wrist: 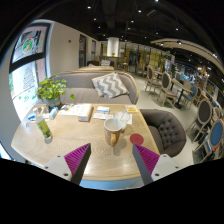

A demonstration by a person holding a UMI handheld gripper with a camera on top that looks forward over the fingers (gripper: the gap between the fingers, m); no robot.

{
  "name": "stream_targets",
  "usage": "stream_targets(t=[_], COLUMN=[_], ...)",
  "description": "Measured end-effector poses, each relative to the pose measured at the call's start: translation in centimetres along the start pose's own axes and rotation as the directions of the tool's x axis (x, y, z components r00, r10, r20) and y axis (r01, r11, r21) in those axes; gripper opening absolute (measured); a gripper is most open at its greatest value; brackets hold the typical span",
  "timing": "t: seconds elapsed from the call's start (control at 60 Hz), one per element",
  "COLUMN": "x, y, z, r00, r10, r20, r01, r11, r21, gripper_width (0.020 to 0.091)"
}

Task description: Pour water

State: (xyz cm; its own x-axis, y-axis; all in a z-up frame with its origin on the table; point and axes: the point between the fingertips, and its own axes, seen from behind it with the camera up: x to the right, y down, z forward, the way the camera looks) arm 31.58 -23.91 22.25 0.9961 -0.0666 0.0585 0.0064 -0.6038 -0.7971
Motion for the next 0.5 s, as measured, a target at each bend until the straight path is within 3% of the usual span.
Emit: stream_targets(t=[0.267,0.5], x=[-6.5,-18.3], y=[0.1,1.4], z=[0.2,1.3], r00=[1.0,0.995], r10=[-0.024,-0.033], r20=[0.011,0.094], r01=[0.024,0.034], r11=[1.0,0.999], r21=[-0.011,-0.017], gripper_width=[0.0859,0.0858])
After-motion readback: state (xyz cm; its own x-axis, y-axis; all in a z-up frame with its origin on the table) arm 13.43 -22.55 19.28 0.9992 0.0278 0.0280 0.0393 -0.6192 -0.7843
